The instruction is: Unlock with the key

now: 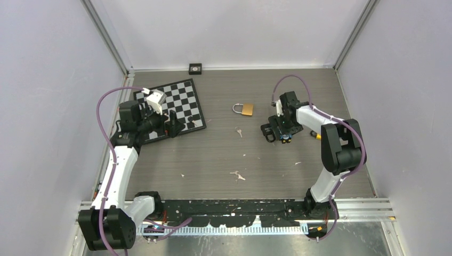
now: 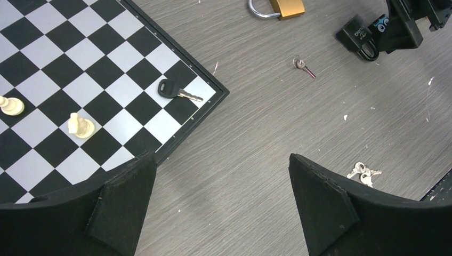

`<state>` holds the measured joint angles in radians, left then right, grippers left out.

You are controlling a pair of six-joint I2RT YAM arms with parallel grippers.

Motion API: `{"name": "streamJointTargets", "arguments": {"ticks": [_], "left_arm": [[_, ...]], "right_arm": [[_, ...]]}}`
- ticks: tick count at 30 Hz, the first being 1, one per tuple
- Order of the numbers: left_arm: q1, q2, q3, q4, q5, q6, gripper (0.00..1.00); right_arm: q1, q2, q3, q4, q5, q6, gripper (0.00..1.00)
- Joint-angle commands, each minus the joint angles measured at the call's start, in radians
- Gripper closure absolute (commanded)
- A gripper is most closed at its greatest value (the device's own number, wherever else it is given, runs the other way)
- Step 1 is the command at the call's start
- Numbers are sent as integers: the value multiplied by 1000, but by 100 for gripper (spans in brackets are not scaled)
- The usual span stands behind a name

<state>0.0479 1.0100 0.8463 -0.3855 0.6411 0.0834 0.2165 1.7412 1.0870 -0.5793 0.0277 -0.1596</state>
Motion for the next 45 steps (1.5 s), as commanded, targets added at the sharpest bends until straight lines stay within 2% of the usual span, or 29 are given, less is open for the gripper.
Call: {"name": "streamJointTargets", "arguments": {"ticks": [1,15,19,21,25,31,36,45], "left_arm": [[6,3,3,34,28,-5,3],[5,3,8,28,48,-14,4],[5,-5,7,30,50,-12,3],[4,-8,7,30,54,-14,3],[5,-11,5,33,55,-17,3],[4,-8,4,35,46,-14,3],[4,-7,-1,40,42,-14,3],[6,-27,-18,62,19,-8,3]], "right_arm": [[-6,14,41,-8,-11,7,22],[-235,12,62,-37,27,26,26],[-264,-17,62,-38,-4,25,26],[-263,-45,58,-40,-72,22,25],[-233,-137,41,-18,-160,20,23],[-86,-218,12,31,-148,14,14],[23,-179,24,47,-141,39,14],[85,-27,66,96,-107,114,13]]}}
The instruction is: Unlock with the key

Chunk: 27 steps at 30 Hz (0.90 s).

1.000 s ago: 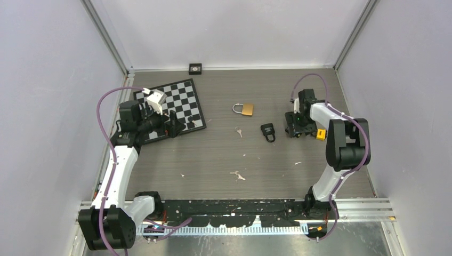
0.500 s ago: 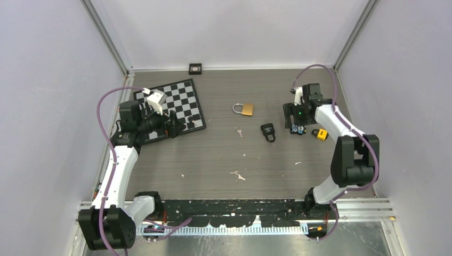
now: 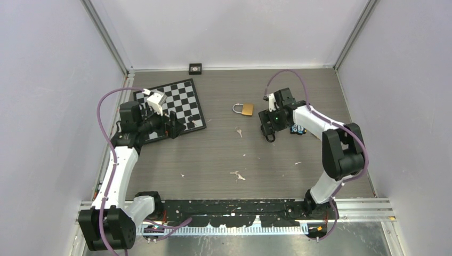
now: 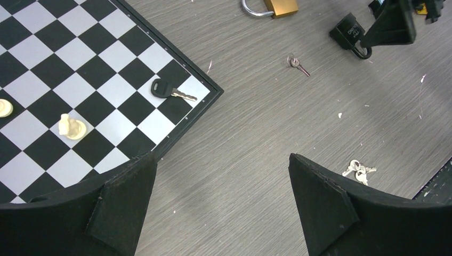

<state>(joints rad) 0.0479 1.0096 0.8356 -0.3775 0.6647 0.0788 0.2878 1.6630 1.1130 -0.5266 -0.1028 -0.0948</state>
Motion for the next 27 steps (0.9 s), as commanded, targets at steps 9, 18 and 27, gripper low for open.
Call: {"name": "streamJointTargets", "arguments": {"ticks": [9,18,27], "left_arm": [[6,-34,-19,70,-10,2,3],[6,-46,-21,70,-8,0,3],[6,-45,-21,75,-10,-5,3]], "right_arm": [[80,141,63,46,66,65,13],[93,229,104,35,152,54,21],[97,170,83,1,41,-8,50]]}}
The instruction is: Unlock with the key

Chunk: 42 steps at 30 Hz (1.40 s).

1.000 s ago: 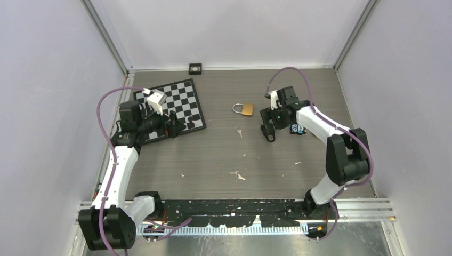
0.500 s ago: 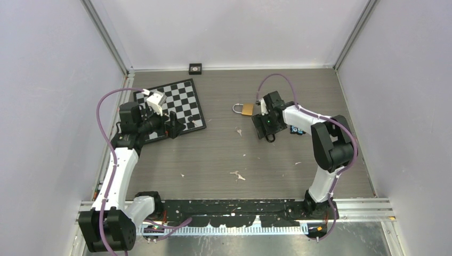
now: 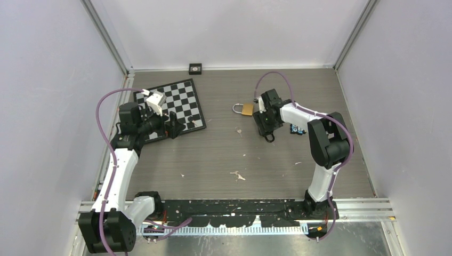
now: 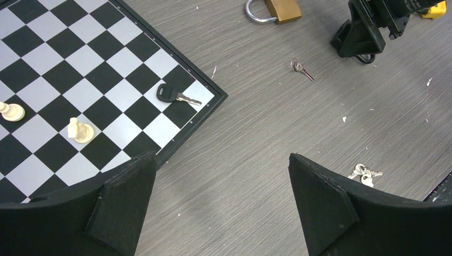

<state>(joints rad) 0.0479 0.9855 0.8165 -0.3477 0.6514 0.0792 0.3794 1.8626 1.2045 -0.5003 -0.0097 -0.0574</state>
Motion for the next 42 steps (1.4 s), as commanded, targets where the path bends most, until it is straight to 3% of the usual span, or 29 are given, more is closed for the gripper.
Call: {"name": "streamJointTargets", "arguments": {"ticks": [1,9,20,22,24,26,28,36,42], "left_arm": [[6,-20,-2,46,4,-5,3],[6,-2,10,41,-18,-6,2],[6,-11,9,40,-37,5,2],[6,-15,9,40,-41,7,2],[6,-17,9,40,-42,7,2],[6,-19,9,40,-45,8,1],[6,-17,11,38,-50,11,0],[3,33,71,-25,-79,121,0],[-65,200,193,-152,-150,276,0]], "right_arm": [[10,-41,-14,-29,-64,-55,53],[148,-110,-74,-55,-144,-161,68],[431,-134,-116,-53,-174,-274,69],[445,-132,-119,-46,-148,-284,63],[446,-133,-117,-45,-107,-297,51],[443,-145,-118,-43,-77,-310,25],[432,-174,-120,-45,-62,-315,13],[285,-346,-116,-135,-117,-323,9],[220,-461,-128,-185,-173,-295,9]]}}
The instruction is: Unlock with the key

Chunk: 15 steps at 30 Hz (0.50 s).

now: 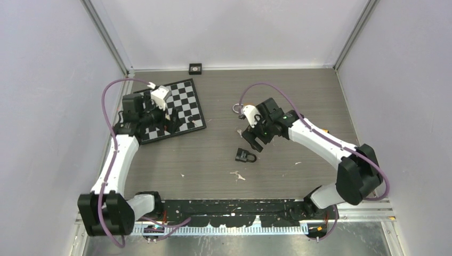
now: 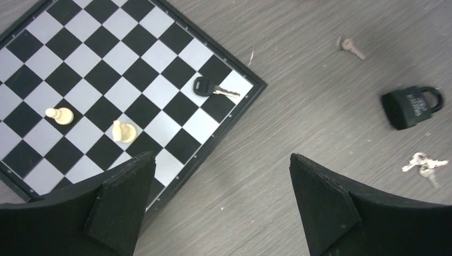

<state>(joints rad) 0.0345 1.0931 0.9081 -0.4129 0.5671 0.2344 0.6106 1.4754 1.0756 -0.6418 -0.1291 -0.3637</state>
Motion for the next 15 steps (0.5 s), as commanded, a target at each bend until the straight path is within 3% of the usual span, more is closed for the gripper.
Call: {"name": "streamJointTargets", "arguments": {"ticks": [1,9,15], "left_arm": [[-79,132,126,-98,-114,113,0],[-252,439,256,-89,-336,-49,2],[-262,695,482,-209,-387,-177,19]], "right_arm": [[-13,-87,-3,-43,-53,14,9],[-37,-107,-68,10,-24,14,10],[-39,-103,-75,12,-35,11,10]]}}
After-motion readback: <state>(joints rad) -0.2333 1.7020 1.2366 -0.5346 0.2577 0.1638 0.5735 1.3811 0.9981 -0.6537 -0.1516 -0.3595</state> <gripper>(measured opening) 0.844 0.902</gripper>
